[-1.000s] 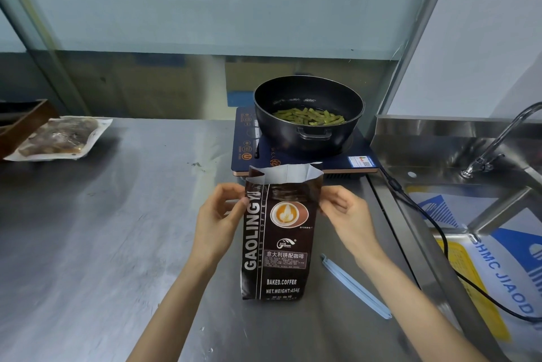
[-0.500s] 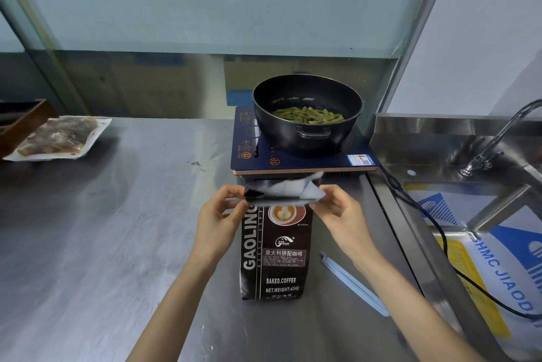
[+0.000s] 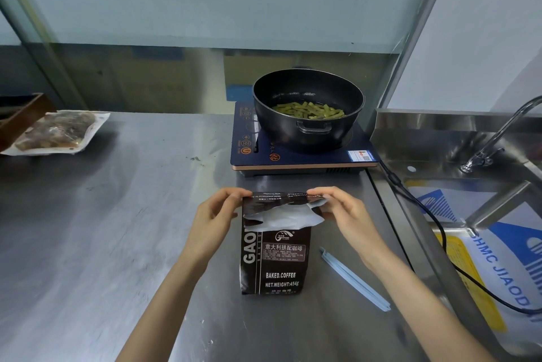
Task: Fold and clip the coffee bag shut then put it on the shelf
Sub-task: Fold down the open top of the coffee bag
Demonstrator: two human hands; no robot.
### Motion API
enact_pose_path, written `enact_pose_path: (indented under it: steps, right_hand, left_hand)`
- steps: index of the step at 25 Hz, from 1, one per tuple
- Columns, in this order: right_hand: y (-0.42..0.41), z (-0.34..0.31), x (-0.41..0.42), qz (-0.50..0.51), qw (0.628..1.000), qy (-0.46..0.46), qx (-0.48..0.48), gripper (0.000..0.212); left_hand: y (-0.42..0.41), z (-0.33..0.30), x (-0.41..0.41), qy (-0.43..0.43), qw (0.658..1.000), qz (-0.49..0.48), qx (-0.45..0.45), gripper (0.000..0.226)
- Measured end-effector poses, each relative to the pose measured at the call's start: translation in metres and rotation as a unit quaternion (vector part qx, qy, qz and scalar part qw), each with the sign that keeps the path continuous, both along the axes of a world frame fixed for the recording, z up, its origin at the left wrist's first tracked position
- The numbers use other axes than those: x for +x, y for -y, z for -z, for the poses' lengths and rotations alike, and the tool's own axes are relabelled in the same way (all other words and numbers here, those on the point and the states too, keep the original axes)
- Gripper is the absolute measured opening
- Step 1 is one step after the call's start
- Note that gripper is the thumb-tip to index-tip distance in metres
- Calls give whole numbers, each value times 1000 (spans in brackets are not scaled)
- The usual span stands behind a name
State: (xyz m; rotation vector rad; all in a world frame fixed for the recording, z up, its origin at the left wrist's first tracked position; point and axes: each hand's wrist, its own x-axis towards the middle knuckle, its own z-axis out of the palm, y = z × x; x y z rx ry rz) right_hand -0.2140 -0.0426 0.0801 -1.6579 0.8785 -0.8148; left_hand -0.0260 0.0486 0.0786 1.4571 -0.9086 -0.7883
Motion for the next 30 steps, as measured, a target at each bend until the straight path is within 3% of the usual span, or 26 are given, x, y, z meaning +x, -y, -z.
enact_pose_path:
  steps: [6,11,13,17,22,27,30]
  right_hand:
    - [-3,-1,-3,-31,999,-15,39,21]
    - [-4,6,-4,-44,993,-16,105,48]
    - [-5,11,-2,-33,992,-24,120,49]
    - [-4,18,1,-10,994,-41,99,37]
    - [-5,24,8,45,997,-24,63,23]
    - [-4,30,13,81,996,-46,10,29]
    - [-4,32,13,83,996,-45,6,21]
  left_hand:
    - [-4,2,-1,-9,999,44,-14,14]
    - [-6,7,-3,-29,997,63,-42,33]
    - [-6,9,-3,-35,997,63,-39,36]
    - [-5,15,-3,-28,997,73,-20,40]
    - [-3,24,-7,-26,998,52,-14,28]
    - [0,32,-7,22,999,-20,-13,24]
    - [0,32,-7,27,999,-33,-9,26]
